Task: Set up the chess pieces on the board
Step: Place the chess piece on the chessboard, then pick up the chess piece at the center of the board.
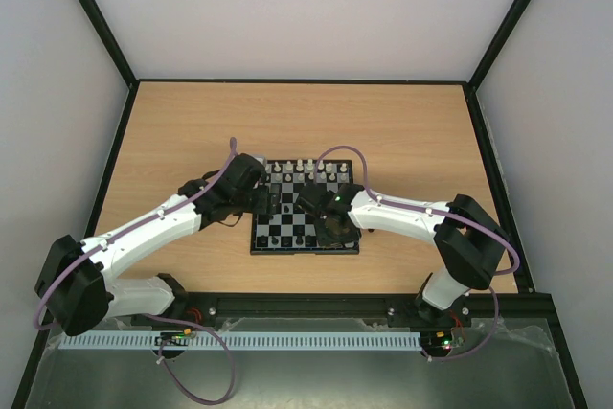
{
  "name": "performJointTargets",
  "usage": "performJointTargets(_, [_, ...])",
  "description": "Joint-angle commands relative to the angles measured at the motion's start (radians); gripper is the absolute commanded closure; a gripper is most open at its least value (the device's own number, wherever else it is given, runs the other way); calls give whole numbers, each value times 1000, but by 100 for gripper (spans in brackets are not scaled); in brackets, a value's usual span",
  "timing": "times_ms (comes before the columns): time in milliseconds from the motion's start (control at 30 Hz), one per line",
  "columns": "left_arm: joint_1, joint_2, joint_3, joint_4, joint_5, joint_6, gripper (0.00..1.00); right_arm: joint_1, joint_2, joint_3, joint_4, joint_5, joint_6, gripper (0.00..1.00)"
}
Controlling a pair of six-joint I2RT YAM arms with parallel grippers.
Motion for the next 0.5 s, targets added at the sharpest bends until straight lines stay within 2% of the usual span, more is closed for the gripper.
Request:
performJointTargets(0, [7, -13, -13, -17, -4, 0, 10, 7, -12, 30, -62, 28, 0, 76])
performJointTargets(133, [7, -25, -9, -16, -6, 7, 1, 7, -55, 52, -79, 57, 4, 65])
performJointTargets(233, [7, -44, -7, -18, -15, 13, 0, 6, -86, 61, -94, 93, 8, 53])
performJointTargets(333, [7, -46, 4, -28, -27, 15, 1, -6, -124, 45, -80, 111, 3, 34])
performJointTargets(467, [7, -42, 16, -38, -38, 16, 1, -46, -184, 8, -37, 118, -7, 30])
